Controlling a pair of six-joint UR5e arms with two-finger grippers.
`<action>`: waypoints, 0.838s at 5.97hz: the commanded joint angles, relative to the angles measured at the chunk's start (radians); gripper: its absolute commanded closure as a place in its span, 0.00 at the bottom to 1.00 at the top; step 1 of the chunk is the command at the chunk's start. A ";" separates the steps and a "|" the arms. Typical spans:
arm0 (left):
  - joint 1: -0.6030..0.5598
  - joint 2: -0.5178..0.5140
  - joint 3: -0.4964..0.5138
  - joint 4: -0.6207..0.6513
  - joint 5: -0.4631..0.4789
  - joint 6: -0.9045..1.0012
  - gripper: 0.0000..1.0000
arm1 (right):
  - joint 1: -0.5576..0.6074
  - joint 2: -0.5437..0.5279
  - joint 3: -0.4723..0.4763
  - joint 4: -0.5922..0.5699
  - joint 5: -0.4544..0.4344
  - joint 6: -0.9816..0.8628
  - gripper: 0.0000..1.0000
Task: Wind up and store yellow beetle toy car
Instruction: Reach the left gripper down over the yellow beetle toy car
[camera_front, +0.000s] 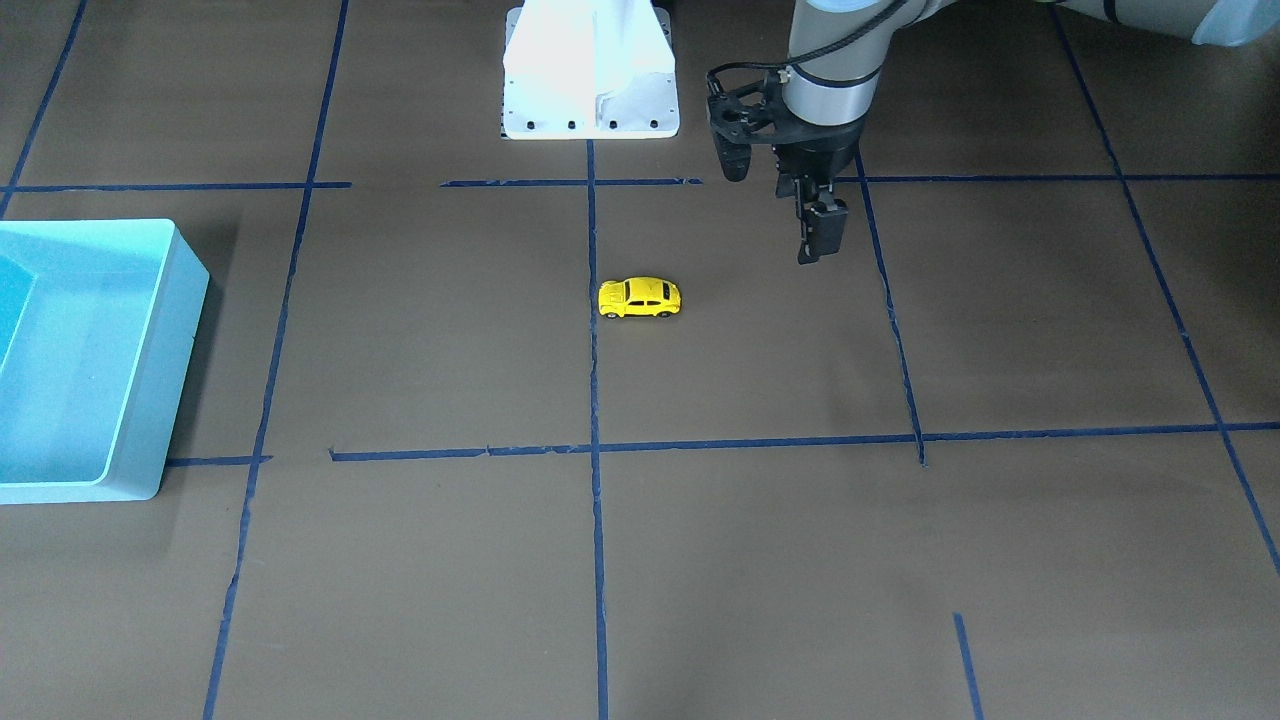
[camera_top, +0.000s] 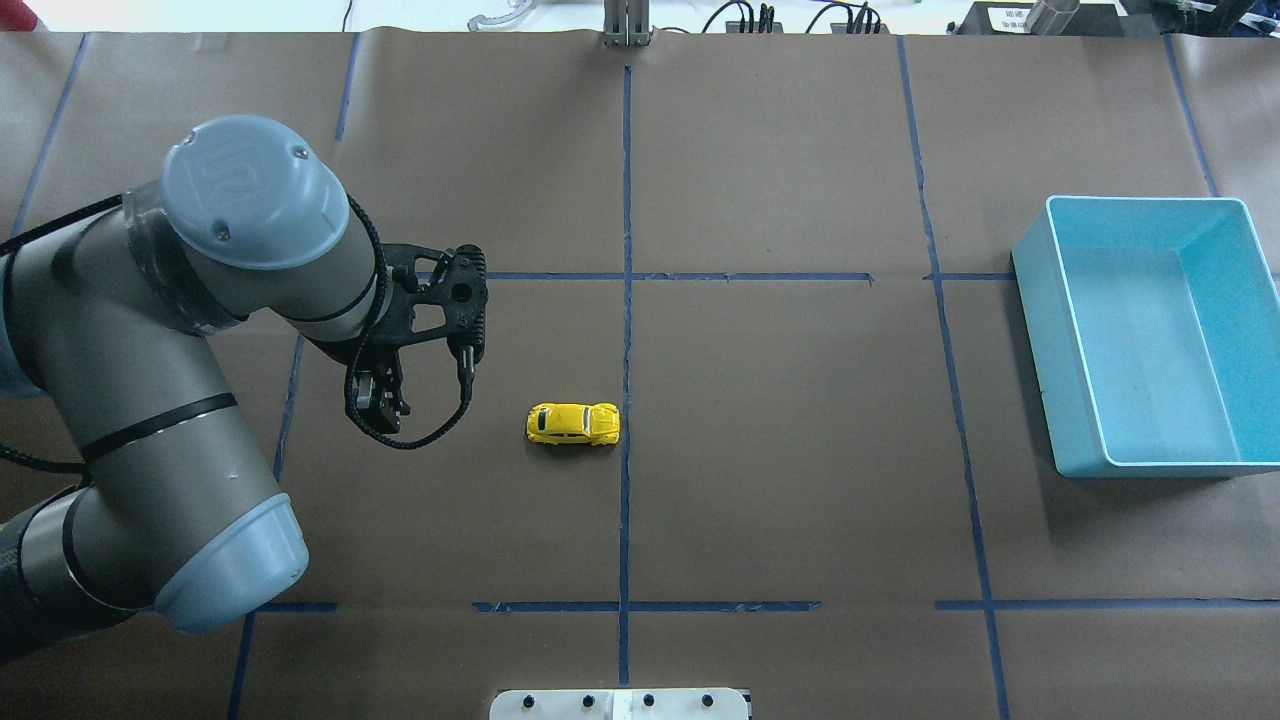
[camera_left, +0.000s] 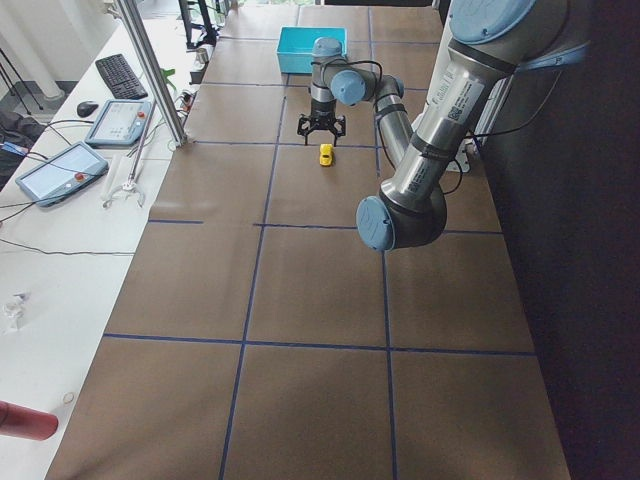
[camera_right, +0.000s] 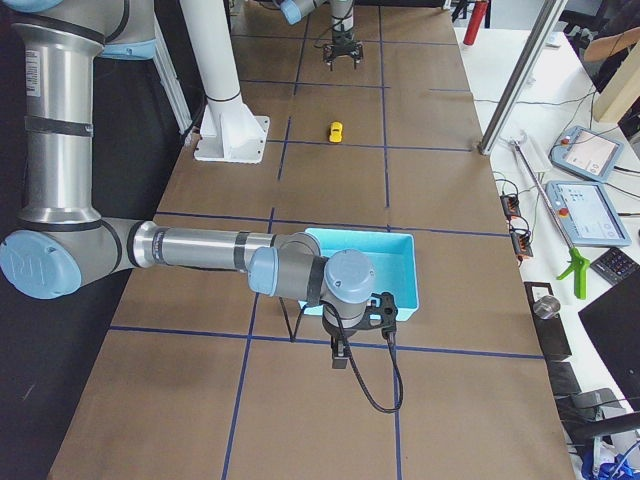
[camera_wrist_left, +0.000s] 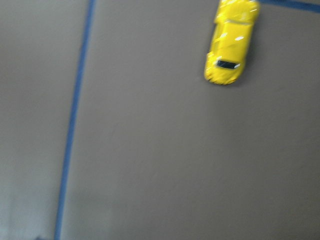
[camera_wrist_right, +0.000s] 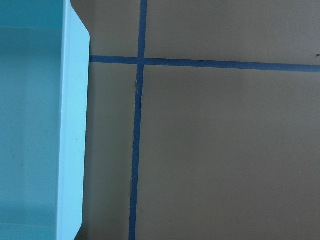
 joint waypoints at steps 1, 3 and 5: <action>0.016 -0.026 0.079 -0.112 0.000 0.081 0.00 | 0.000 -0.002 -0.021 0.000 0.000 0.001 0.00; 0.029 -0.098 0.188 -0.146 -0.005 0.030 0.00 | 0.000 0.009 -0.020 0.003 0.000 -0.001 0.00; 0.083 -0.132 0.234 -0.153 -0.005 -0.051 0.00 | 0.000 0.005 -0.023 0.002 0.000 0.001 0.00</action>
